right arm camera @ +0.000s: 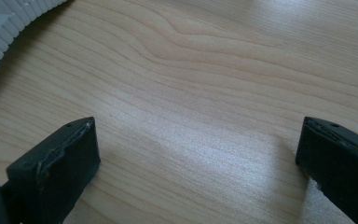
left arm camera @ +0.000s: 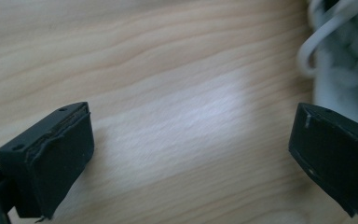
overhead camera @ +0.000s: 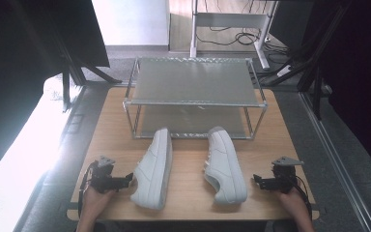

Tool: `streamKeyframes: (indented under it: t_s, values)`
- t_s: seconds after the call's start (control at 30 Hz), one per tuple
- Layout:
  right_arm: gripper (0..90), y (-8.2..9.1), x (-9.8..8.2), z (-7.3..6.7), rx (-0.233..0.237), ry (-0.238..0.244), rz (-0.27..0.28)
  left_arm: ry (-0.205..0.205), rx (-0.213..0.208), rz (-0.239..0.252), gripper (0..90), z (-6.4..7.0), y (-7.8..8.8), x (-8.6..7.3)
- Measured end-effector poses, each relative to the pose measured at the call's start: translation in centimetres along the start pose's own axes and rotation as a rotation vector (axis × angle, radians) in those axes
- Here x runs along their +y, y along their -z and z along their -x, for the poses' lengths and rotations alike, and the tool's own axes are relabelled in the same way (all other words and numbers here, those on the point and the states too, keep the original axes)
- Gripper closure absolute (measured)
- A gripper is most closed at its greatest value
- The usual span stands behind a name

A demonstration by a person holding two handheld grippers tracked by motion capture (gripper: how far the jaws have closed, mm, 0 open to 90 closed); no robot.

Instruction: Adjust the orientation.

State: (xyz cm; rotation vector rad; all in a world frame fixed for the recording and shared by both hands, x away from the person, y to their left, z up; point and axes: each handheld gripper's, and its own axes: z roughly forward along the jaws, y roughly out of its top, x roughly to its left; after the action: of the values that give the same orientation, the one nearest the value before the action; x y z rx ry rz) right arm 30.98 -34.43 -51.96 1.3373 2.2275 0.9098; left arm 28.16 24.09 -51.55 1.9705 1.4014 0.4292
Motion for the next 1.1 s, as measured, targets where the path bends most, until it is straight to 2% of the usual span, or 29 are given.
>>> streamKeyframes:
  t_s: [0.03,0.07,0.13,0.3,0.4,0.5,0.57,0.63,0.87,1.1]
  values:
    - [0.0,0.0,0.0,0.0,0.0,0.0,0.0,0.0,0.0,0.0,0.0,0.0,0.0,0.0]
    - [0.0,0.0,0.0,0.0,0.0,0.0,0.0,0.008,-0.019,0.028,0.0,0.2,0.1,0.4]
    - [0.0,0.0,0.0,0.0,0.0,0.0,0.0,0.018,-0.032,0.046,0.0,0.4,0.3,0.6]
    - [0.0,0.0,0.0,0.0,0.0,0.0,0.0,0.015,-0.04,0.068,0.7,0.5,0.7,0.9]
    - [0.0,0.0,0.0,0.0,0.0,0.0,0.0,0.034,-0.069,0.095,0.7,0.5,1.2,1.2]
    - [0.0,0.0,0.0,0.0,0.0,0.0,0.0,0.001,-0.04,0.091,1.6,1.0,1.3,1.5]
    - [0.0,0.0,0.0,0.0,0.0,0.0,0.0,-0.003,-0.037,0.09,2.4,1.1,1.4,1.5]
    - [0.0,0.0,0.0,0.0,0.0,0.0,0.0,0.003,-0.06,0.107,2.7,1.3,1.5,1.7]
    - [0.0,0.0,0.0,0.0,0.0,0.0,0.0,0.004,-0.093,0.138,3.5,2.2,1.8,2.4]
    - [0.0,0.0,0.0,0.0,0.0,0.0,0.0,0.0,-0.13,0.15,3.1,2.9,1.9,2.8]
